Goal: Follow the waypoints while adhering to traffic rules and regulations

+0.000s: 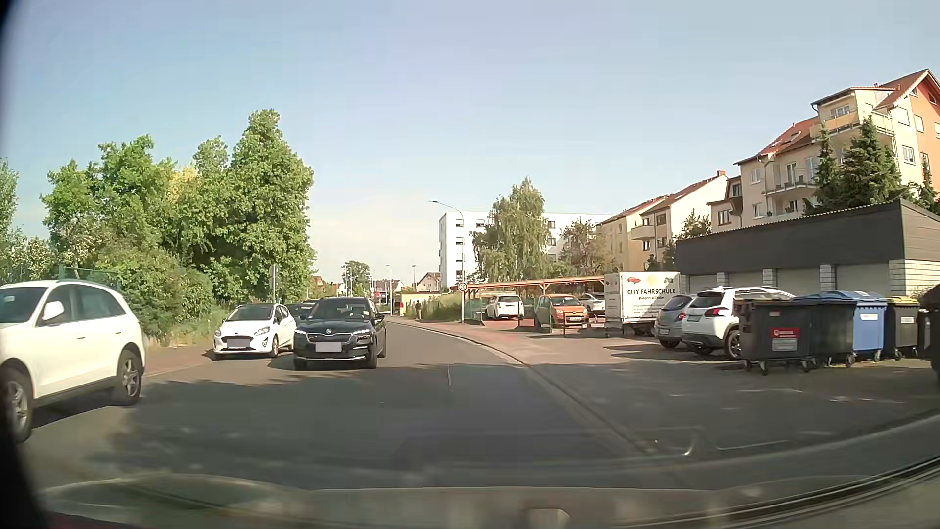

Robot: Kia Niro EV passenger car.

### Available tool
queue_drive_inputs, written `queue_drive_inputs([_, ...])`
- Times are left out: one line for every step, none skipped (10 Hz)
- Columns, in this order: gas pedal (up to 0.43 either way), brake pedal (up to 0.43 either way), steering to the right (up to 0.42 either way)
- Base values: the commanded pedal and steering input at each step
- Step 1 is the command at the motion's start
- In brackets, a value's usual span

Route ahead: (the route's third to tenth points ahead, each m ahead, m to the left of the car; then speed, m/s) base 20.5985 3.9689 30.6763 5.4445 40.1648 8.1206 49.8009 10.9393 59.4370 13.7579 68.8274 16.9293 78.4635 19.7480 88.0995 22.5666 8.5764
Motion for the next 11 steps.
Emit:
queue_drive_inputs([0.047,0.018,-0.030])
queue_drive_inputs([0.039,0.012,-0.031])
queue_drive_inputs([0.028,0.012,-0.035])
queue_drive_inputs([0.028,0.012,-0.040])
queue_drive_inputs([0.008,0.012,-0.044])
queue_drive_inputs([0.008,0.012,-0.044])
queue_drive_inputs([0.008,0.012,-0.045])
queue_drive_inputs([0.008,0.012,-0.045])
queue_drive_inputs([0.000,0.012,-0.045])
queue_drive_inputs([0.000,0.012,-0.045])
queue_drive_inputs([0.000,0.012,-0.045])
